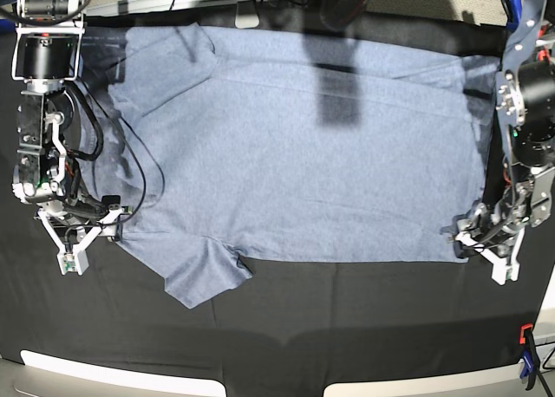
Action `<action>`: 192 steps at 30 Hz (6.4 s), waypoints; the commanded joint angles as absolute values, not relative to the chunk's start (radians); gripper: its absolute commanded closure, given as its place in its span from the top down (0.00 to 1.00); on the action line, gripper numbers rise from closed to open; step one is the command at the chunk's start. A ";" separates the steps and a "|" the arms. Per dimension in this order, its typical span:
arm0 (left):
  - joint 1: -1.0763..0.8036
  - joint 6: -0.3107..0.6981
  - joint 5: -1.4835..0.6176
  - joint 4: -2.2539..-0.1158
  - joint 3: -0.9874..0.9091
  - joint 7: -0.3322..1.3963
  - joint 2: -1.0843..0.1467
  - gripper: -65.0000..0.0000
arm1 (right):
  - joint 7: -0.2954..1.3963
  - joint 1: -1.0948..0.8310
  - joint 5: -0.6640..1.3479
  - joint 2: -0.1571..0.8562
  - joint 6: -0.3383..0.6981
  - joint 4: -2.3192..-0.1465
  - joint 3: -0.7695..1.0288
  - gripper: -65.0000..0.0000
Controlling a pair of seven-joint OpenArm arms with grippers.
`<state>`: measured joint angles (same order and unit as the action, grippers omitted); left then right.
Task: Layout the t-shirt on the table in an organized manner, then fold the t-shirt properly
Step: 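Lower both grippers to the shirt side edges and grasp them, then hold the side edges with both grippers and lift them, then fold the held half over the other half with both grippers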
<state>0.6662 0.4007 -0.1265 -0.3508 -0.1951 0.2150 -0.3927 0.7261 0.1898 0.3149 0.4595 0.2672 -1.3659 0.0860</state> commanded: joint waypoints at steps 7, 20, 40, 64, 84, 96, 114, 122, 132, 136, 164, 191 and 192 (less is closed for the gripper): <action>0.678 0.404 -0.131 -0.365 -0.194 0.252 -0.373 0.41 | 0.696 0.219 0.318 0.474 0.273 -1.383 0.093 0.46; 0.676 0.418 -0.131 -0.365 -0.194 0.276 -0.366 0.00 | 0.591 0.297 0.322 0.473 0.327 -1.313 0.090 0.69; 0.675 0.418 -0.131 -0.365 -0.194 0.278 -0.363 0.00 | 0.505 0.733 0.205 0.396 0.464 -0.594 0.078 0.68; 0.675 0.418 -0.131 -0.365 -0.194 0.284 -0.363 0.00 | 0.487 0.733 0.104 0.357 0.434 -0.594 0.078 0.68; 0.673 0.418 -0.131 -0.365 -0.194 0.300 -0.363 0.00 | 0.494 0.685 0.107 0.357 0.434 -0.593 0.078 0.68; 0.664 0.418 -0.131 -0.365 -0.194 0.299 -0.363 0.00 | 0.500 0.662 0.108 0.357 0.430 -0.593 0.078 0.68; 0.664 0.418 -0.131 -0.365 -0.194 0.299 -0.363 0.00 | 0.476 0.680 0.053 0.366 0.411 -0.593 0.078 0.68; 0.665 0.418 -0.131 -0.365 -0.194 0.299 -0.363 0.00 | 0.498 0.661 0.032 0.382 0.408 -0.593 0.077 0.68; 0.665 0.418 -0.131 -0.365 -0.194 0.299 -0.363 0.00 | 0.498 0.612 0.044 0.380 0.423 -0.593 0.053 0.52; 0.665 0.418 -0.131 -0.365 -0.194 0.298 -0.363 0.00 | 0.481 0.612 0.033 0.379 0.419 -0.593 -0.017 0.19; 0.327 0.340 -0.376 -1.055 -0.279 0.286 -0.360 0.00 | 0.439 0.393 -0.042 0.468 0.140 -0.997 -0.130 0.00; 0.133 0.492 -0.485 -1.170 -0.479 0.349 -0.369 0.00 | 0.506 -0.118 -0.165 0.468 -0.006 -1.679 -0.021 0.00; 0.126 0.496 -0.485 -1.185 -0.479 0.352 -0.369 0.00 | 0.507 -0.144 -0.165 0.468 -0.006 -1.704 0.002 0.00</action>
<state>0.1032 0.4877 -0.4648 -1.1622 -0.4725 0.3832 -0.3485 0.5232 -0.1600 -0.1493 0.4511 0.0158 -1.6859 -0.0086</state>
